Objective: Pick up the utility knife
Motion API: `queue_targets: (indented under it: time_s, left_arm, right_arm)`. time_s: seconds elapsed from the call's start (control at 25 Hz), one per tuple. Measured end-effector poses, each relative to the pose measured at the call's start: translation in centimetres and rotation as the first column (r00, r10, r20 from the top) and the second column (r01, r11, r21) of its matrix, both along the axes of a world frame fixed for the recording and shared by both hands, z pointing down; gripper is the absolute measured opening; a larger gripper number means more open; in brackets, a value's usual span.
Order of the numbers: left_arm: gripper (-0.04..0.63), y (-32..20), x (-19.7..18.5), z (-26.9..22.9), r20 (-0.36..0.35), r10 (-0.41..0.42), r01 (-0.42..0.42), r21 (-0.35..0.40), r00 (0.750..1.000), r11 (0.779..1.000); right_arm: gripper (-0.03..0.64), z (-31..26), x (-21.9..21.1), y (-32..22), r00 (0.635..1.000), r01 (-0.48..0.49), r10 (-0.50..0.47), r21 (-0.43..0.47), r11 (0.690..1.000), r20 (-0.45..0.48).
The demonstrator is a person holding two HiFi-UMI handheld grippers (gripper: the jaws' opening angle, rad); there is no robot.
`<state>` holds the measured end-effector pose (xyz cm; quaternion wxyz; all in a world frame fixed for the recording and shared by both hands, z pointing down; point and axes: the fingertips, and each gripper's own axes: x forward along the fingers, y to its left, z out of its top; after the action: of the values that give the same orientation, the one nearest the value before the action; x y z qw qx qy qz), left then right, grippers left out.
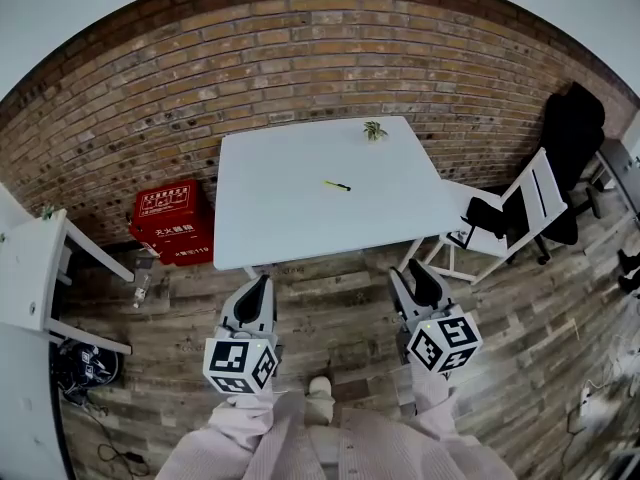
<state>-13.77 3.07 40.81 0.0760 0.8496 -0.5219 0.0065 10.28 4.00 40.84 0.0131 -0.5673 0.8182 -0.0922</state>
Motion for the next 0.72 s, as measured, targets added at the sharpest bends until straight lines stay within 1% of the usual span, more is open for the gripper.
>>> queue_targets:
  time_s: [0.28, 0.52, 0.72]
  left_arm:
    - [-0.008, -4.5, 0.1, 0.5, 0.0, 0.031, -0.031, -0.005, 1.0, 1.0]
    - [-0.008, -6.6, 0.7, 1.1, 0.004, 0.049, -0.049, -0.022, 0.999, 0.999]
    - [-0.008, -8.3, 0.9, 1.8, 0.0, 0.048, -0.048, -0.041, 0.999, 0.998]
  right_arm:
    - [0.161, 0.8, -0.5, -3.9, 1.0, -0.003, 0.003, -0.012, 1.0, -0.007]
    - [0.161, 1.7, -0.4, -5.8, 1.0, -0.006, 0.006, -0.035, 0.999, -0.006]
    - [0.161, 2.2, -0.3, -7.8, 1.0, 0.002, -0.003, -0.047, 0.999, -0.01]
